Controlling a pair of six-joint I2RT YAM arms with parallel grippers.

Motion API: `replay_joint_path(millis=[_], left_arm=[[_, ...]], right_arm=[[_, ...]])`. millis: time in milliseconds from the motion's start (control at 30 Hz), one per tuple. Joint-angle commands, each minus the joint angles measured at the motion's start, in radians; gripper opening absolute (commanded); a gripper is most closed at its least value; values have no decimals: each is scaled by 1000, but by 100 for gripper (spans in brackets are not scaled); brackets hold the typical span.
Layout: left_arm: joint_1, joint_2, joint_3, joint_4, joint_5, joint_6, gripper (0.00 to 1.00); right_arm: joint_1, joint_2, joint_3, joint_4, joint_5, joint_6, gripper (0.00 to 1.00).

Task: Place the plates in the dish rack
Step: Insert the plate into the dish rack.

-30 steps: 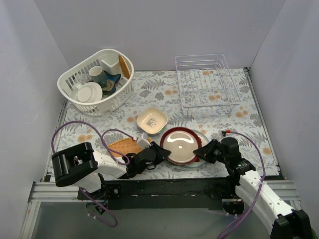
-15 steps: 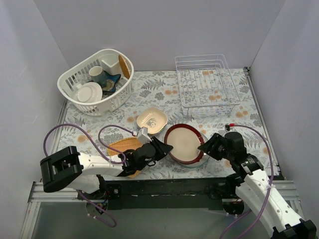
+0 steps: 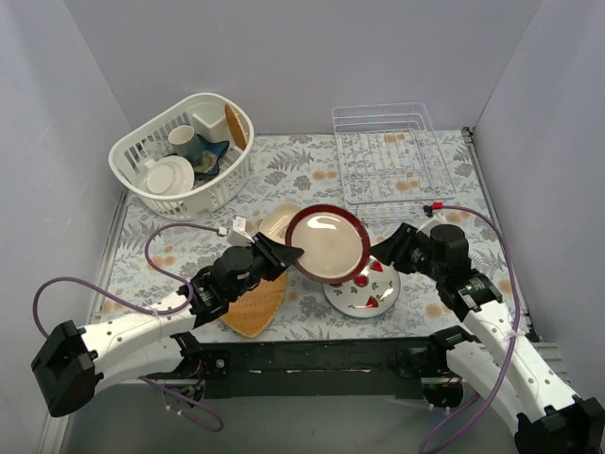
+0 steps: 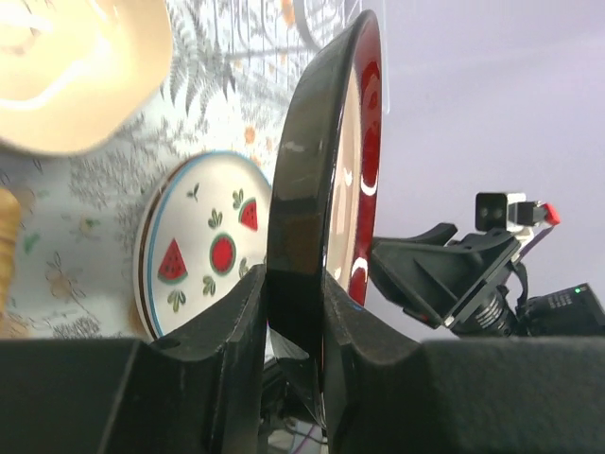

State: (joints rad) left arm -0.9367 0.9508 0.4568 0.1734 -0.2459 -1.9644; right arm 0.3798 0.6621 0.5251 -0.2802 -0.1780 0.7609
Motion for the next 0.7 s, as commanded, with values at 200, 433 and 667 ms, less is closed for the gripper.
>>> replay_joint_path(millis=[200, 433, 667], left_arm=[[165, -104, 128, 57, 249, 136, 0], [262, -93, 71, 178, 390, 131, 0], [366, -60, 100, 227, 507, 141, 0]], right_arm=[[-1, 105, 122, 249, -149, -72, 67], [-1, 152, 89, 389, -276, -14, 71], [-2, 197, 56, 449, -325, 11, 71]])
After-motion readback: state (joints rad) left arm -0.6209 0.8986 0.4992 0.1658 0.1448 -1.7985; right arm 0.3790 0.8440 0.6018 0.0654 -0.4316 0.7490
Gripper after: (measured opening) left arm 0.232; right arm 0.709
